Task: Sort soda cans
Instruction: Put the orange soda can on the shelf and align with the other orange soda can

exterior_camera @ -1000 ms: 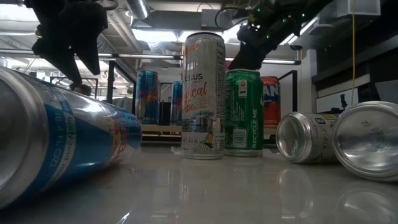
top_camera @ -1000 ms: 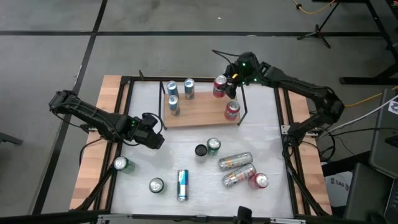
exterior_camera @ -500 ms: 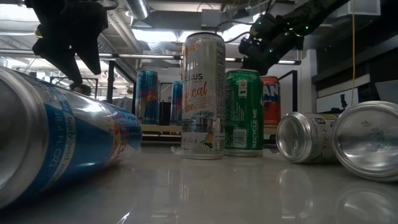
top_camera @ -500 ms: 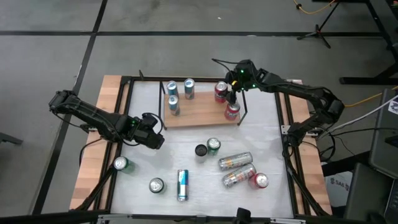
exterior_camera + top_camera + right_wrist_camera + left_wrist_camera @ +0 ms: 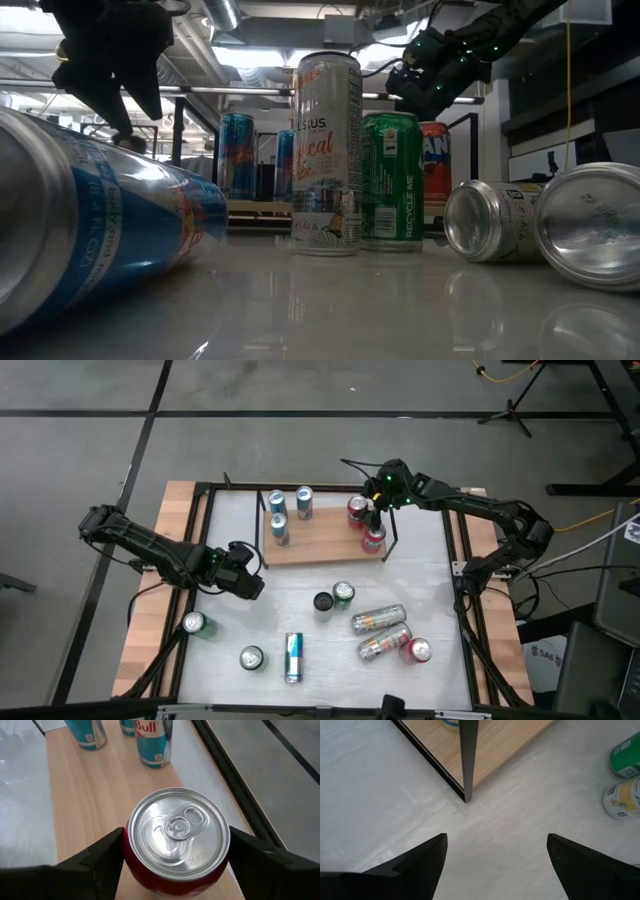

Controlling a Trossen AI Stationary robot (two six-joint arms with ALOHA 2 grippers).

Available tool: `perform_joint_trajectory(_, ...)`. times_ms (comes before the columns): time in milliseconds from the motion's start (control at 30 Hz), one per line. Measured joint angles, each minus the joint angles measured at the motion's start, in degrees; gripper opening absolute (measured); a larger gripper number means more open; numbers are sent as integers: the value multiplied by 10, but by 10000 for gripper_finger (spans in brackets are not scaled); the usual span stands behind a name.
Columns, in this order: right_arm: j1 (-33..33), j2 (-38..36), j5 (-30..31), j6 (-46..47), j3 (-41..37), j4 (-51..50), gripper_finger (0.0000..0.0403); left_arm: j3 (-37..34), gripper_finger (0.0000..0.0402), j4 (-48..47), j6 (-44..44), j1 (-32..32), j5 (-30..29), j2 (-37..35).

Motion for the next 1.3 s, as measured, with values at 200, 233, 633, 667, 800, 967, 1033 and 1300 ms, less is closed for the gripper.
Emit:
perform_joint_trajectory(200,0,0,36,0,0,0,325,0,335,0,0,0,0,0)
perform_joint_trajectory(233,0,0,40,0,0,0,328,0,335,0,0,0,0,0)
perform_joint_trajectory(633,0,0,39,0,0,1,331,0,335,0,0,0,0,0)
perform_joint_trajectory(667,0,0,39,0,1,0,331,0,335,0,0,0,0,0)
perform_joint_trajectory(800,0,0,39,0,14,-1,331,0,335,0,0,0,0,0)
perform_joint_trajectory(967,0,0,23,0,44,0,331,0,335,0,0,0,0,0)
perform_joint_trajectory(1033,0,0,23,0,57,0,331,0,335,0,0,0,0,0)
perform_joint_trajectory(1300,1,0,30,1,75,-3,331,0,335,0,1,0,0,0)
